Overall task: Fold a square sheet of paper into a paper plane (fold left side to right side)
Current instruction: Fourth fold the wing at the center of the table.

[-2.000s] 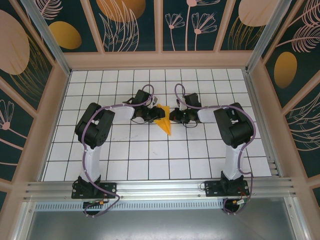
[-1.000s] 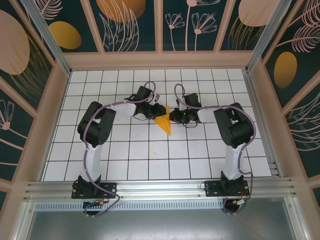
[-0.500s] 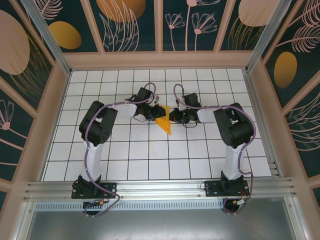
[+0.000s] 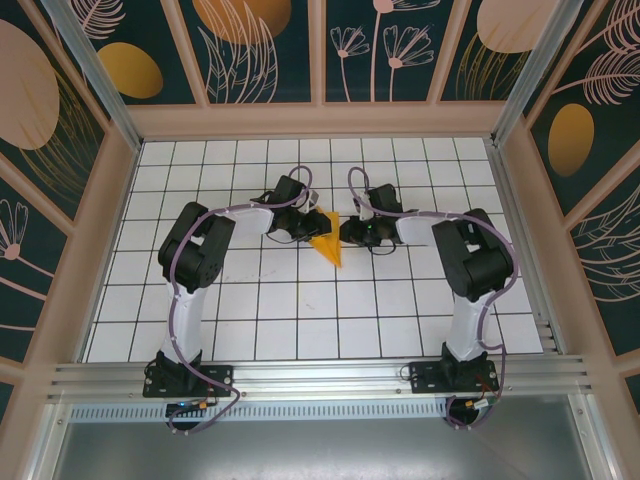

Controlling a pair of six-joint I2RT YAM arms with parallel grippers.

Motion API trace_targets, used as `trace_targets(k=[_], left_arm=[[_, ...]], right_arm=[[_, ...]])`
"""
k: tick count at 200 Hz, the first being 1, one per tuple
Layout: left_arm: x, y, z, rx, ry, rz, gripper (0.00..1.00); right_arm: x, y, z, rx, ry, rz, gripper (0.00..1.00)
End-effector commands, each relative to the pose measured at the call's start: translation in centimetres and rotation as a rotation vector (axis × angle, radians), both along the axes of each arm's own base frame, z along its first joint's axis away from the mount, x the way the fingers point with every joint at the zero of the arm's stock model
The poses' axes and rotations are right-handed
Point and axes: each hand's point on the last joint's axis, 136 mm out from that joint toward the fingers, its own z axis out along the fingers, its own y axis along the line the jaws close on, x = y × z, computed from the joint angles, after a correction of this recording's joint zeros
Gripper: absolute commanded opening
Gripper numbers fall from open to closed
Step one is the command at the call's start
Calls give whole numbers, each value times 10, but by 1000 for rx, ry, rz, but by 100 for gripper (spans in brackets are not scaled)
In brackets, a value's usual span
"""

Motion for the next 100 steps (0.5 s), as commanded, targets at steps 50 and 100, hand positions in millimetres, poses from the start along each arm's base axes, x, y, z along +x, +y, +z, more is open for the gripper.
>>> trace_targets(k=[50, 100], left_arm=[[-21, 19, -43, 113, 84, 15, 30], [-21, 18, -42, 110, 79, 13, 30]], right_arm=[[-47, 13, 41, 92, 13, 73, 17], [-57, 45, 36, 123, 36, 151, 16]])
